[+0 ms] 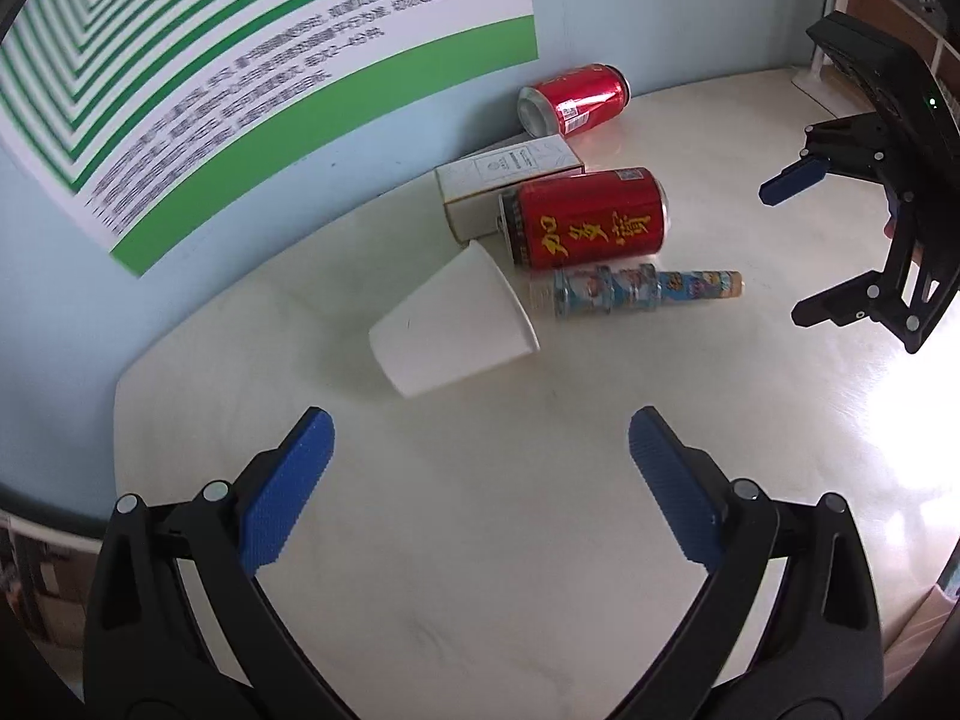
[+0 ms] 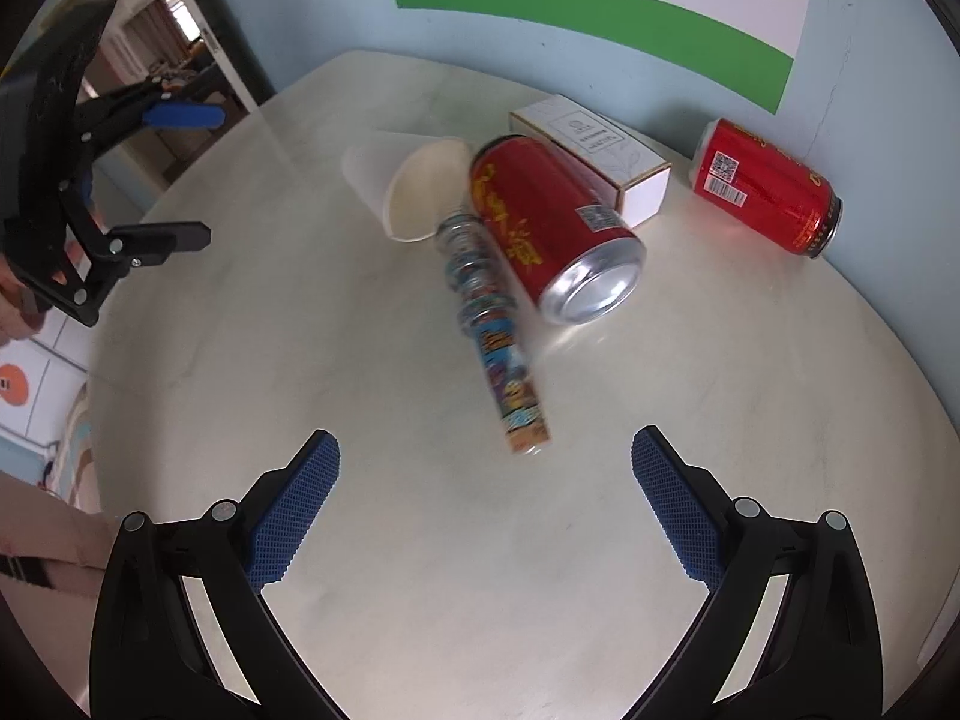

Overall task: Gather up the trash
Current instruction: 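Bring both open tools back to the table, then grasp the white paper cup with the left tool while the right tool grasps the stacked-cup tube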

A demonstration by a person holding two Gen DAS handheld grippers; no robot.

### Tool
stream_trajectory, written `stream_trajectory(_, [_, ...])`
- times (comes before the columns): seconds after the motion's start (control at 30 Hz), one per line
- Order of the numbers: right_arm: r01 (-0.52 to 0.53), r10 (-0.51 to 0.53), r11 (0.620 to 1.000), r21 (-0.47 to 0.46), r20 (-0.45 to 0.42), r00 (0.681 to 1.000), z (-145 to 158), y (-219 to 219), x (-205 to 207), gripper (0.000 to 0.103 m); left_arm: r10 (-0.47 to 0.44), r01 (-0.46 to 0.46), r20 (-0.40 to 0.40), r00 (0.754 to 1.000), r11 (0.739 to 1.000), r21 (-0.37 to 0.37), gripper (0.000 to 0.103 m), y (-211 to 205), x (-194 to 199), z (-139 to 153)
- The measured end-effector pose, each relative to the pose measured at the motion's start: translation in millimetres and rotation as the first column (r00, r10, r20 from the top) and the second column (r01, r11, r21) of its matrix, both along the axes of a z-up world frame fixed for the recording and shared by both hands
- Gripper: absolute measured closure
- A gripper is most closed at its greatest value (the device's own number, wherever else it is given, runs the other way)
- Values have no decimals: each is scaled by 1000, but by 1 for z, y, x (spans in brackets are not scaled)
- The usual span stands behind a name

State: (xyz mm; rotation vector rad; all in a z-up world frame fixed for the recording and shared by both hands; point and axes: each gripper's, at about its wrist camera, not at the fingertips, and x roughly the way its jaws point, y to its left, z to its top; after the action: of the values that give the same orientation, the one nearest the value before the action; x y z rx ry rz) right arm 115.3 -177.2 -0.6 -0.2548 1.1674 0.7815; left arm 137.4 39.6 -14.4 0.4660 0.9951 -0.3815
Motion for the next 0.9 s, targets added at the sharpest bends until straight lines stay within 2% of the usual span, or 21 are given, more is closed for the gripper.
stream_trajectory(0.07, [2,-2,1000,11,-14,1000,-7,2,7,6,-45,45,0,999,999,12,7,-3,18,-8])
stream_trajectory(0.17, [-8,7,1000,-22,-14,1000,-20,10,15,7,-126,125,14,992,991,43,7,-6,40,-19])
stream_trajectory(0.33, [-31,31,999,-14,4,1000,-33,21,17,9,-253,254,-14,967,963,93,7,-10,74,-39])
stream_trajectory(0.37, [-32,32,999,-12,2,999,-35,22,18,23,-269,270,-22,963,958,95,7,-10,79,-41])
stream_trajectory(0.43, [-33,32,999,-20,-19,999,-42,24,19,38,-315,319,-57,947,945,70,7,-12,87,-46])
stream_trajectory(0.53, [-40,40,999,-10,-34,999,-50,24,18,38,-376,381,-129,917,924,12,7,-14,96,-57])
stream_trajectory(0.6, [-46,46,999,-9,-41,998,-53,25,17,41,-402,409,-148,904,912,21,7,-18,99,-65])
stream_trajectory(0.63, [-51,51,999,-8,-28,998,-53,26,17,46,-419,428,-154,895,903,28,7,-20,101,-71])
stream_trajectory(0.67, [-59,58,998,-9,-26,998,-53,27,18,59,-426,435,-156,891,900,31,7,-21,101,-74])
stream_trajectory(0.7, [-58,57,998,-8,-32,998,-53,26,18,63,-434,442,-160,887,897,20,7,-22,102,-78])
stream_trajectory(0.73, [-56,56,998,-5,-38,998,-52,26,20,75,-437,444,-169,883,896,3,11,-22,103,-80])
stream_trajectory(0.77, [-56,56,998,3,-47,997,-52,25,20,78,-435,440,-178,883,898,-11,15,-22,104,-81])
stream_trajectory(0.83, [-63,63,998,13,-50,997,-50,23,17,79,-415,416,-186,890,909,-41,16,-22,105,-80])
stream_trajectory(0.9, [-69,70,997,20,-55,996,-49,19,14,80,-390,390,-197,900,920,-40,16,-21,105,-80])
